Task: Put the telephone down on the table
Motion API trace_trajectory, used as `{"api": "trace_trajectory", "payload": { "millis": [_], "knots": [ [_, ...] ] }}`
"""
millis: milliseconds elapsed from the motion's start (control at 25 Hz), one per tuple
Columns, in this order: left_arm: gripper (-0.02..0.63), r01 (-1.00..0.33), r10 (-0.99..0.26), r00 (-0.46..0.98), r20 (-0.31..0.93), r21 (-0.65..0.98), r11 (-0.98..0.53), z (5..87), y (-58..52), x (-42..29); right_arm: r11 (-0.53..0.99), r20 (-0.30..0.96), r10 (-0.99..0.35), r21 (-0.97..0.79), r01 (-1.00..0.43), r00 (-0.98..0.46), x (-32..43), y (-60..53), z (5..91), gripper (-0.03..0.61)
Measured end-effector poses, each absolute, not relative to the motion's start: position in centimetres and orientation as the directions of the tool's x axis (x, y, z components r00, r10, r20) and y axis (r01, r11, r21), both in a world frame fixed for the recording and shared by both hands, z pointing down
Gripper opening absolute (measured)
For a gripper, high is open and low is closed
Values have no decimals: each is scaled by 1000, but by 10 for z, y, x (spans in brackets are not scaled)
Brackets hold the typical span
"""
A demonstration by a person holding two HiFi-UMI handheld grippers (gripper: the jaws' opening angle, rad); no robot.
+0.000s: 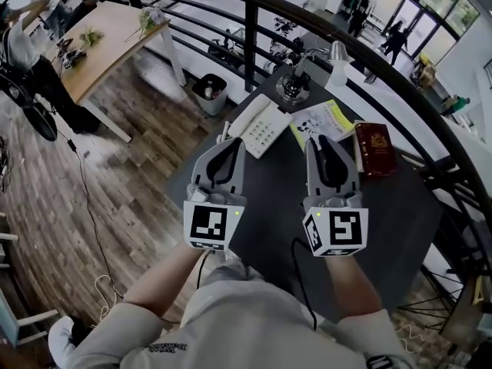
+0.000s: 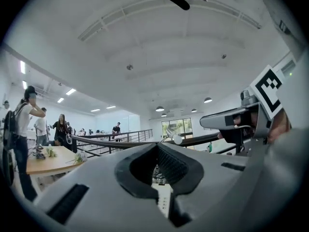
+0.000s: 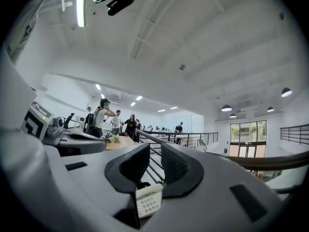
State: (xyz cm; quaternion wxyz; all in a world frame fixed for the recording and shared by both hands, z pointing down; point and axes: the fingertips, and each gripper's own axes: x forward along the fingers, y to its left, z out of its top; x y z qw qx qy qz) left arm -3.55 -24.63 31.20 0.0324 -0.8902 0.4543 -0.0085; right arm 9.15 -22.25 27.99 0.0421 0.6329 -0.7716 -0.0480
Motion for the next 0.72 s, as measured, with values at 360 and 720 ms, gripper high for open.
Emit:
{"api": "trace_trajectory", "payload": {
  "millis": [360, 720],
  "knots": [
    [3, -804, -797, 590, -125, -8, -594, 267, -173, -46, 198, -83, -973, 175, -964, -215, 68, -144, 252, 71],
    [3, -813, -807, 583, -94, -71, -578, 284, -132, -50, 156, -39, -986, 128, -979, -162, 66, -101, 275, 32]
  ]
}}
